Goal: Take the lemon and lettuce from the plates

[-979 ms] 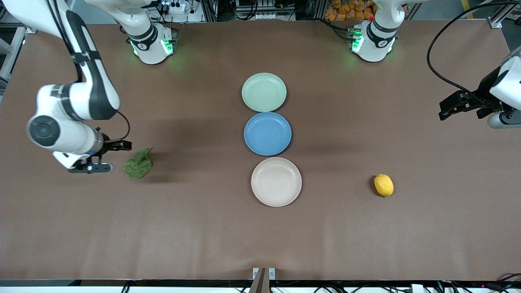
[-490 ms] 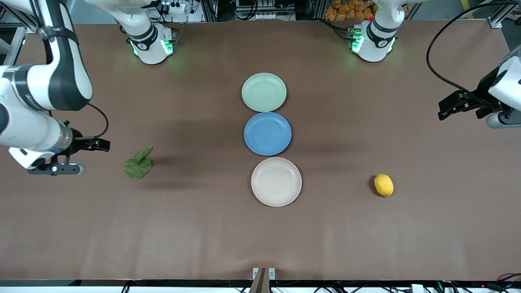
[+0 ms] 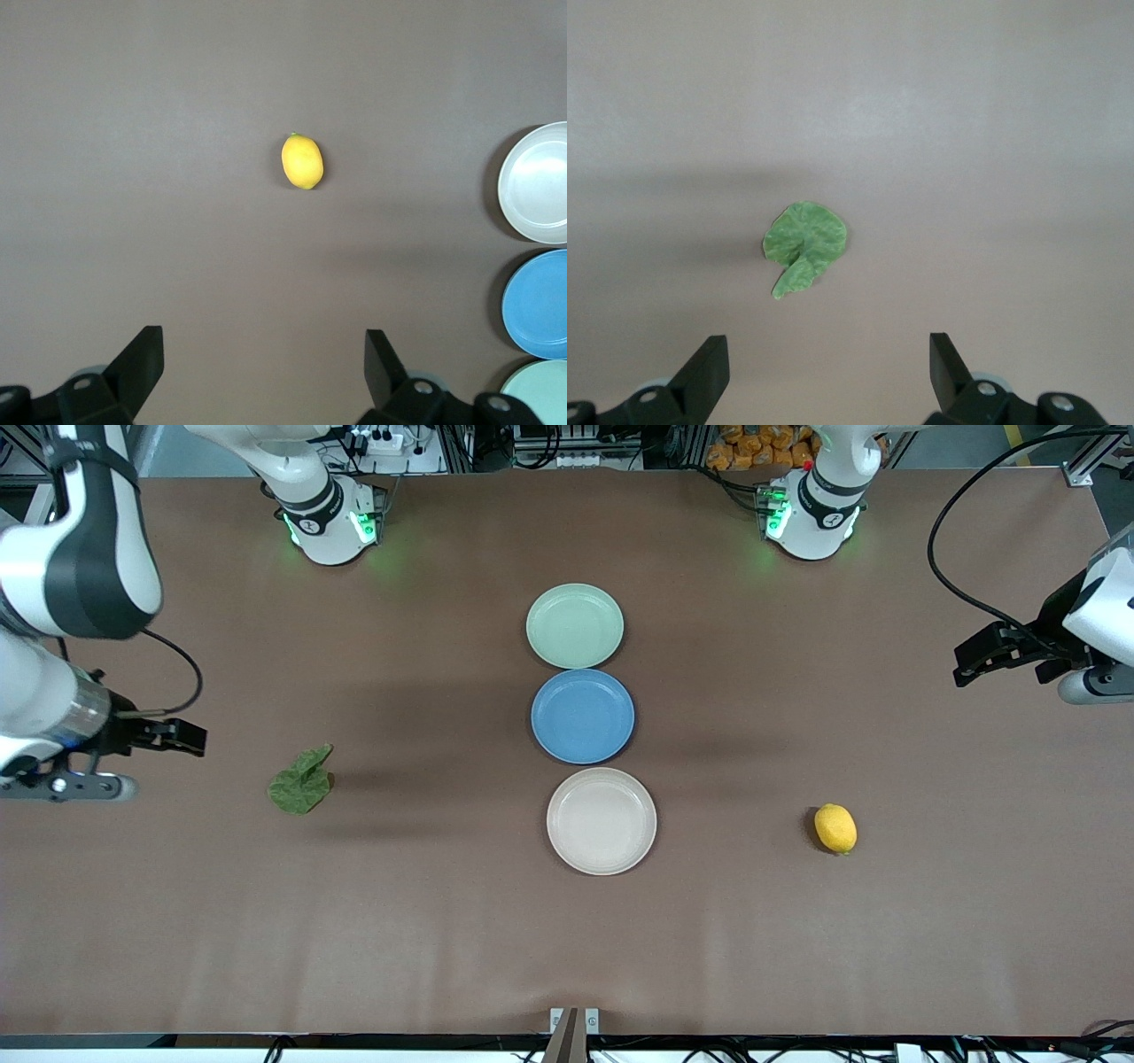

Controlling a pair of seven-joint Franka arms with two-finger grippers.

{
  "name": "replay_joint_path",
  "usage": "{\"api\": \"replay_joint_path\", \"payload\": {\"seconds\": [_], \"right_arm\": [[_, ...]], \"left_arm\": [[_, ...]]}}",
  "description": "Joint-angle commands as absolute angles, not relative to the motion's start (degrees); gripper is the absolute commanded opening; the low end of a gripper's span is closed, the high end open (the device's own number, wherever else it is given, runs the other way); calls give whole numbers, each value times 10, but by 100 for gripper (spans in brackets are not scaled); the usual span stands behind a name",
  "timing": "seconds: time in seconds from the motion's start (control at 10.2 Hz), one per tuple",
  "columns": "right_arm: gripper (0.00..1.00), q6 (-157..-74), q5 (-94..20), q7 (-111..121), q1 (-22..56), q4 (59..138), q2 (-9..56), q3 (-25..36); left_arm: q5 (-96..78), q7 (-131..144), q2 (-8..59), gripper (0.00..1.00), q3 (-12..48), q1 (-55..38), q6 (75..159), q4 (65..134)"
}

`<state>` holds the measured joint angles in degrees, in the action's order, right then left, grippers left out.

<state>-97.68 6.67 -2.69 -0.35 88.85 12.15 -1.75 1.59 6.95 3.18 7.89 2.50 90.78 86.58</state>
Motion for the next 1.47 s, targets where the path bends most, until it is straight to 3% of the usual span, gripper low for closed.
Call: {"api": "replay_joint_path", "payload": {"seconds": [0.0,0.2,0.59,0.88,1.37], "right_arm": [[100,-933,68,-18,-15,845,100,-28],[100,-899,61,-18,-15,801,98,-29],[100,-882,59,-18,-29,798,48,-28],[100,-864,42,-13,-38,807,38,-27],[100,-903,15,-10,-56,862,23,-27]], "left_arm": [[4,58,25,100,78,28,902,864],[8,60,25,100,78,28,902,863],[9,61,23,100,76,30,902,861],[7,61,24,100,76,30,902,861],[5,61,24,100,75,31,902,860]]}}
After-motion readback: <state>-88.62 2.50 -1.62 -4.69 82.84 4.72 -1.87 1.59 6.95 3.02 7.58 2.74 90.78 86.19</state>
